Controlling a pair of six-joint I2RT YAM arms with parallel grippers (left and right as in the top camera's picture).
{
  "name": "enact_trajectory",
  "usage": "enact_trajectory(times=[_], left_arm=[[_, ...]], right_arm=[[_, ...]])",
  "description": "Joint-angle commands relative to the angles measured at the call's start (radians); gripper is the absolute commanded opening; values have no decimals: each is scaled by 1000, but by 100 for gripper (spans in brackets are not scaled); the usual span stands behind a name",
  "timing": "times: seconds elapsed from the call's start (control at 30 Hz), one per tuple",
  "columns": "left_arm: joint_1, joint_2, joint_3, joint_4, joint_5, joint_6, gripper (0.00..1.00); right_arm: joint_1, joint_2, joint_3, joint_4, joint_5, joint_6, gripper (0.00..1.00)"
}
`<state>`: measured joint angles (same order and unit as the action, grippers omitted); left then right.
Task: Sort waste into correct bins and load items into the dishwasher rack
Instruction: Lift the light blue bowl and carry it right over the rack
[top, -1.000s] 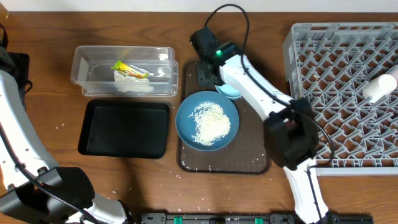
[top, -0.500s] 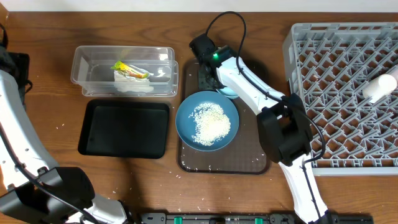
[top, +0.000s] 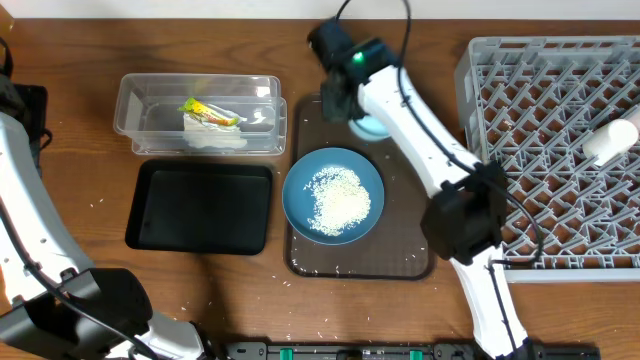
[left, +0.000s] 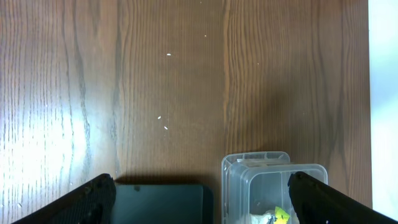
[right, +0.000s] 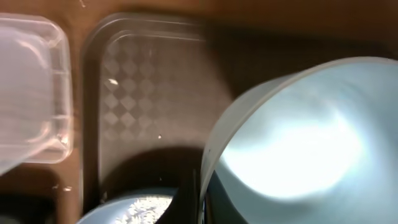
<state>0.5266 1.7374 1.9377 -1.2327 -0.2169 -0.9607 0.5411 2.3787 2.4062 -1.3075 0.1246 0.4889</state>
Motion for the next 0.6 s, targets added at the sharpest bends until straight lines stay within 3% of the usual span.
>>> enact_trajectory(times=[0.0, 0.27, 0.33, 0.57], left_arm=[[2, 6, -1, -5, -20, 14, 92], [2, 6, -1, -5, -20, 14, 92], [2, 6, -1, -5, -20, 14, 92], [2, 6, -1, -5, -20, 14, 92]], right_arm=[[-55, -13, 133, -80, 13, -50, 1], [-219, -19, 457, -393, -29, -117, 1], [-266, -38, 486, -391, -122, -208, 1], [-412, -150, 484, -391, -275, -255, 1]])
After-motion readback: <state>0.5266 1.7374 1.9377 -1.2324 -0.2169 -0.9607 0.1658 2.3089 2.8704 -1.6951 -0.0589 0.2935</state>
